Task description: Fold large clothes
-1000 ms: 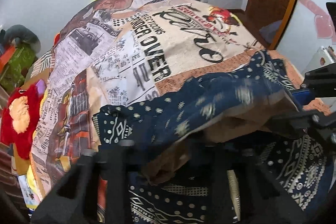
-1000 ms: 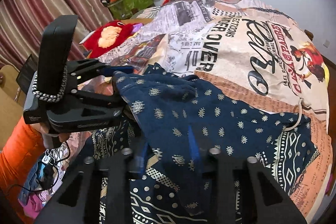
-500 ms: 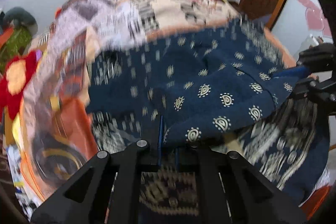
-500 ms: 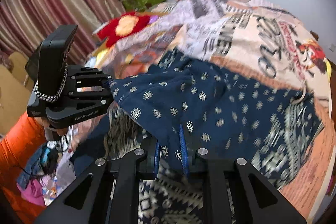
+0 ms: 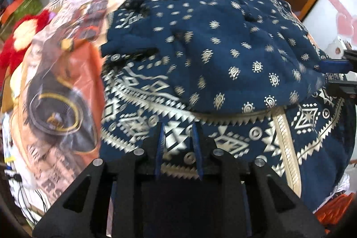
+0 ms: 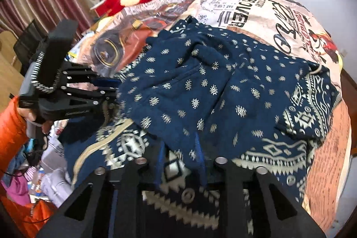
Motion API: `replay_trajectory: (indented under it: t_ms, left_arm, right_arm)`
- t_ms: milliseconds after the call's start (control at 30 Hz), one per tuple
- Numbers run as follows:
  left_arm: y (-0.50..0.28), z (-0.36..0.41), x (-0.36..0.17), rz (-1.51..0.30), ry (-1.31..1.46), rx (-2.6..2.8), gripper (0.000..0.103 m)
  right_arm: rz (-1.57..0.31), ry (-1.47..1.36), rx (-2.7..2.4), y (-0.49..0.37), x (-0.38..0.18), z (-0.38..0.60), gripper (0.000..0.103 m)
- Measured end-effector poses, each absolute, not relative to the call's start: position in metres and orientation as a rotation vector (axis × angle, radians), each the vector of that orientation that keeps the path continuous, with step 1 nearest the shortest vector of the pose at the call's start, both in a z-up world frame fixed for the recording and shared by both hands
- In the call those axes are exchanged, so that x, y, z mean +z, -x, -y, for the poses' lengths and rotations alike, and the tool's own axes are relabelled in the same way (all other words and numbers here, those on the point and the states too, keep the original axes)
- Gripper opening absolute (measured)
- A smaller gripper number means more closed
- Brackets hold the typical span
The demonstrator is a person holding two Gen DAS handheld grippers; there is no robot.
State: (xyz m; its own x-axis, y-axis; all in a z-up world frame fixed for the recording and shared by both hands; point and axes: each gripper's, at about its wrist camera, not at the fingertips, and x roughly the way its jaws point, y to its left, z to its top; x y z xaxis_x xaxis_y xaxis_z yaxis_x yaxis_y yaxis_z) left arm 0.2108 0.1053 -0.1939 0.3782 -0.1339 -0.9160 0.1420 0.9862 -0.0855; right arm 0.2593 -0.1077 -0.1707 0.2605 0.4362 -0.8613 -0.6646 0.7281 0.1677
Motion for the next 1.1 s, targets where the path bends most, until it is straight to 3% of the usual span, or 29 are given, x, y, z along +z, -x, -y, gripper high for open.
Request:
replay_trajectory:
  t_ms: [67, 133, 200, 300, 667, 1000, 1100]
  left_arm:
    - [-0.204, -0.114, -0.188, -1.156, 0.013, -0.152, 0.030]
    - [-0.198, -0.124, -0.180, -1.132, 0.030, -0.129, 0.043]
    - [-0.190, -0.135, -0.174, -1.100, 0.045, -0.094, 0.060]
    - [-0.184, -0.151, -0.173, -1.086, 0.070, -0.048, 0.067]
    - [-0.175, -0.186, -0.238, -1.265, 0.342, -0.045, 0.067]
    - [-0.185, -0.182, -0.270, -1.277, 0.334, 0.014, 0.073]
    - [-0.189, -0.192, -0.276, -1.277, 0.406, -0.002, 0.059]
  right_arm:
    - [-1.051, 0.225, 0.742, -0.254, -0.161, 0.115, 0.047]
    - [-1.008, 0.215, 0.707, -0.247, -0.152, 0.125, 0.061]
    - [-0.979, 0.207, 0.677, -0.241, -0.144, 0.136, 0.062]
    - [-0.969, 0.184, 0.623, -0.236, -0.139, 0.157, 0.063]
    - [-1.091, 0.015, 0.418, -0.232, -0.169, 0.251, 0.063]
    - [-1.074, 0.010, 0.509, -0.223, -0.173, 0.222, 0.062]
    - [-1.047, 0.065, 0.506, -0.219, -0.176, 0.212, 0.051]
